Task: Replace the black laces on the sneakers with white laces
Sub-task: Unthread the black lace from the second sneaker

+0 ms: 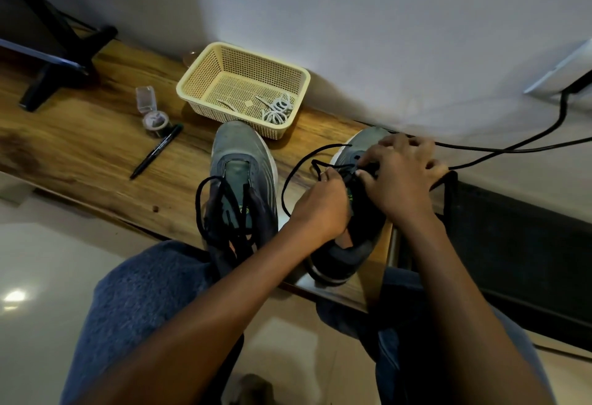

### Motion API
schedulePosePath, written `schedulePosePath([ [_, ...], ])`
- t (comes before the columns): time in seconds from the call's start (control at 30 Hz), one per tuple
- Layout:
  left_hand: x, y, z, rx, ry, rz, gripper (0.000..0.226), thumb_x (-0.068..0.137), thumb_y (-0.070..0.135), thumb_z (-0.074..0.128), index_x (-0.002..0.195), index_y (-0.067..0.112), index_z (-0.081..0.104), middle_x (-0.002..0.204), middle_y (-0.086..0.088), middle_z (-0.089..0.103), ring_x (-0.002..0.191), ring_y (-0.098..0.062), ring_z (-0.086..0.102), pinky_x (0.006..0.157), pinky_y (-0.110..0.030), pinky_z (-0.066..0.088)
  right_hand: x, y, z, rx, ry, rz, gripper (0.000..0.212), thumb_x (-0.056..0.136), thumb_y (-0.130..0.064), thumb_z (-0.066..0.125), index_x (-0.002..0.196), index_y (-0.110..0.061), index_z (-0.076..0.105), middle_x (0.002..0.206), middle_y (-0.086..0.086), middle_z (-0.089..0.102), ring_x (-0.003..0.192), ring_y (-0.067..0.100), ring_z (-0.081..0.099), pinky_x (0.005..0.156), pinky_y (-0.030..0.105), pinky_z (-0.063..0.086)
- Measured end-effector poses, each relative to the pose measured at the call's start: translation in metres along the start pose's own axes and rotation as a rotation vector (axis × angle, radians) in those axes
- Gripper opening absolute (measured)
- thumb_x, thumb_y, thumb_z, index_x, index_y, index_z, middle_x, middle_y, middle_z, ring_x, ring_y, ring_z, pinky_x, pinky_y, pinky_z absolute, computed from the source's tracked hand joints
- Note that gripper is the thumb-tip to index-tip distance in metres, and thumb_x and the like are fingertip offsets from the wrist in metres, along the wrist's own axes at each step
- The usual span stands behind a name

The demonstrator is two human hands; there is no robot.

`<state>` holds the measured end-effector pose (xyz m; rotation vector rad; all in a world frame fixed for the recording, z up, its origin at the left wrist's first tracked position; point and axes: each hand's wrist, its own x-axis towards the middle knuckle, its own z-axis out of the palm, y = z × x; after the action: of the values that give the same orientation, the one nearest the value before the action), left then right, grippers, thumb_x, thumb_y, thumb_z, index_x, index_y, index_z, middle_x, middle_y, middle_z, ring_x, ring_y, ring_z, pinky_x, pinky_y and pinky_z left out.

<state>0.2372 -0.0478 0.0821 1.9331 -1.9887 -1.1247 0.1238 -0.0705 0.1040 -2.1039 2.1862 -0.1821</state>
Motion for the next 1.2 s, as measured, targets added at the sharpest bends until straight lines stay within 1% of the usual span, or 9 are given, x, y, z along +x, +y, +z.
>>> schedulePosePath([
  [0.23, -0.0011, 0.0028, -0.0017, 0.022, -0.001, -0.012, 0.054, 0.098, 0.009, 0.047, 0.144, -0.001, 0.022, 0.135, -0.023, 0.049, 0.114, -0.037, 0.055, 0.081, -0.038, 0.042, 0.0012, 0.0011, -0.0013, -0.007, -0.045, -0.031, 0.015, 0.087, -0.036, 0.066, 0.097, -0.028, 0.073, 0.136, -0.001, 0.046, 0.133, 0.03, 0.021, 0.099, 0.049, 0.022],
  [0.43, 0.0001, 0.0054, -0.0033, -0.008, -0.002, -0.007, 0.053, 0.099, 0.009, 0.043, 0.146, -0.001, 0.02, 0.139, -0.023, 0.045, 0.117, -0.037, 0.054, 0.088, -0.04, 0.043, -0.0027, -0.0019, -0.0016, 0.1, 0.349, 0.147, 0.011, 0.088, -0.025, 0.063, 0.097, -0.019, 0.068, 0.132, 0.002, 0.046, 0.126, 0.029, 0.031, 0.097, 0.047, 0.021],
  [0.5, 0.0002, 0.0045, -0.0034, -0.009, -0.003, -0.01, 0.052, 0.1, 0.01, 0.042, 0.146, -0.001, 0.02, 0.14, -0.022, 0.045, 0.118, -0.037, 0.053, 0.088, -0.039, 0.043, -0.0005, 0.0011, -0.0032, 0.092, 0.249, 0.149, 0.014, 0.089, -0.027, 0.062, 0.101, -0.02, 0.067, 0.133, 0.001, 0.045, 0.127, 0.03, 0.029, 0.098, 0.047, 0.021],
  [0.6, -0.0009, 0.0032, -0.0032, 0.007, -0.014, -0.022, 0.056, 0.099, 0.009, 0.043, 0.148, 0.001, 0.016, 0.14, -0.023, 0.045, 0.118, -0.036, 0.052, 0.088, -0.039, 0.043, 0.0001, 0.003, -0.0054, 0.051, -0.025, 0.084, 0.019, 0.084, -0.039, 0.068, 0.101, -0.03, 0.067, 0.138, -0.001, 0.042, 0.132, 0.03, 0.023, 0.1, 0.049, 0.022],
  [0.67, -0.0012, 0.0033, -0.0033, 0.023, -0.018, -0.025, 0.058, 0.099, 0.009, 0.043, 0.149, 0.001, 0.015, 0.142, -0.023, 0.042, 0.12, -0.036, 0.051, 0.089, -0.039, 0.042, -0.0003, 0.0014, -0.0034, 0.024, -0.104, 0.047, 0.021, 0.082, -0.043, 0.07, 0.1, -0.034, 0.068, 0.137, -0.002, 0.043, 0.134, 0.03, 0.022, 0.1, 0.05, 0.023],
  [0.83, -0.0016, 0.0052, -0.0041, 0.015, -0.005, -0.021, 0.057, 0.099, 0.009, 0.043, 0.148, 0.0, 0.016, 0.138, -0.024, 0.045, 0.118, -0.037, 0.052, 0.083, -0.037, 0.04, -0.0009, -0.0019, 0.0002, 0.032, 0.078, 0.014, 0.012, 0.087, -0.035, 0.065, 0.093, -0.026, 0.071, 0.13, -0.002, 0.051, 0.127, 0.03, 0.028, 0.097, 0.049, 0.025],
  [0.97, 0.0004, 0.0046, -0.0045, 0.009, 0.011, -0.012, 0.055, 0.099, 0.01, 0.044, 0.146, -0.001, 0.019, 0.137, -0.025, 0.047, 0.118, -0.037, 0.053, 0.08, -0.035, 0.039, -0.0039, -0.0031, -0.004, 0.143, 0.272, 0.157, 0.009, 0.089, -0.027, 0.064, 0.094, -0.02, 0.067, 0.131, 0.002, 0.045, 0.124, 0.029, 0.033, 0.098, 0.047, 0.023],
  [1.03, 0.0014, 0.0048, -0.0057, 0.011, 0.014, -0.013, 0.054, 0.099, 0.01, 0.043, 0.146, -0.002, 0.019, 0.139, -0.024, 0.045, 0.12, -0.037, 0.051, 0.087, -0.036, 0.04, -0.0032, -0.002, -0.0041, 0.15, 0.247, 0.189, 0.011, 0.09, -0.028, 0.062, 0.098, -0.02, 0.065, 0.131, 0.003, 0.045, 0.124, 0.029, 0.033, 0.099, 0.047, 0.023],
  [1.2, -0.0016, 0.0022, -0.005, 0.011, 0.048, 0.023, 0.049, 0.098, 0.011, 0.045, 0.144, 0.009, 0.029, 0.127, -0.017, 0.055, 0.111, -0.035, 0.056, 0.085, -0.042, 0.045, -0.0001, 0.0005, -0.0028, 0.084, -0.077, 0.134, 0.017, 0.09, -0.036, 0.061, 0.105, -0.03, 0.065, 0.138, 0.002, 0.041, 0.131, 0.031, 0.024, 0.1, 0.047, 0.023],
])
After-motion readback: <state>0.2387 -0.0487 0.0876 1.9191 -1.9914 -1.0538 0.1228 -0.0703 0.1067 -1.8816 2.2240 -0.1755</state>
